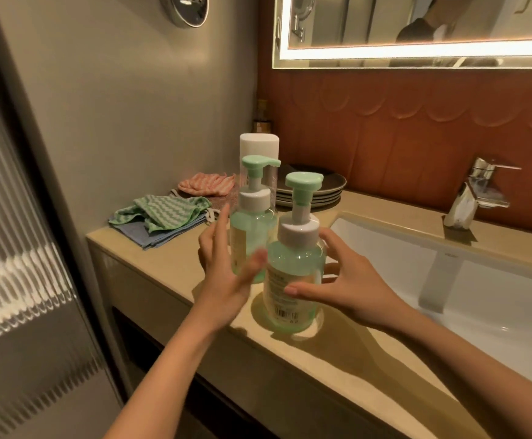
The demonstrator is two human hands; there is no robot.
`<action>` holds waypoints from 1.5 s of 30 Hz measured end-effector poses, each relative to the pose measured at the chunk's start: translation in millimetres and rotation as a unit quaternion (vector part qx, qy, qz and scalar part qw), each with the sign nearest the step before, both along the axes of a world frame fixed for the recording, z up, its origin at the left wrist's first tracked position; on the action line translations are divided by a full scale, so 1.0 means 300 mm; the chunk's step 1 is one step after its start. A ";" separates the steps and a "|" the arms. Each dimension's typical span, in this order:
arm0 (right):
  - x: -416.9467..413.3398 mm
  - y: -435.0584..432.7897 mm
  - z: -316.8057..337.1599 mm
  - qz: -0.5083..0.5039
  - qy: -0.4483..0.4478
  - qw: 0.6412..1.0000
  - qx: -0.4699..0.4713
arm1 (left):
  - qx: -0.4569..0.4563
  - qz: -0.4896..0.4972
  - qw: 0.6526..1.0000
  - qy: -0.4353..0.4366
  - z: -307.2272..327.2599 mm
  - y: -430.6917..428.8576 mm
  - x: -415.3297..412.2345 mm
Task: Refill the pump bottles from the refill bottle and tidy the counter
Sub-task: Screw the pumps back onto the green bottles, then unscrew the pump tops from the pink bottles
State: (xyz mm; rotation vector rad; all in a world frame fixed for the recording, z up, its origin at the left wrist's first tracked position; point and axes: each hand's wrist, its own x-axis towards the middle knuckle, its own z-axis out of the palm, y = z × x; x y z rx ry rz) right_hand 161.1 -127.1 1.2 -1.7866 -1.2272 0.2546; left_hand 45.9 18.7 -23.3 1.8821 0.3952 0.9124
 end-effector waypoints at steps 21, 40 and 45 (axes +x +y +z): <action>0.038 0.221 0.018 -0.080 -0.071 0.994 -0.030 | -0.002 0.058 0.997 0.049 0.027 0.250 0.084; -0.077 0.007 0.044 -0.103 -0.086 0.970 -0.204 | 0.063 0.023 0.981 0.184 -0.012 -0.091 -0.033; -0.088 -0.187 0.091 -0.142 -0.127 0.964 -0.184 | 0.078 -0.074 0.982 0.158 0.063 -0.284 -0.015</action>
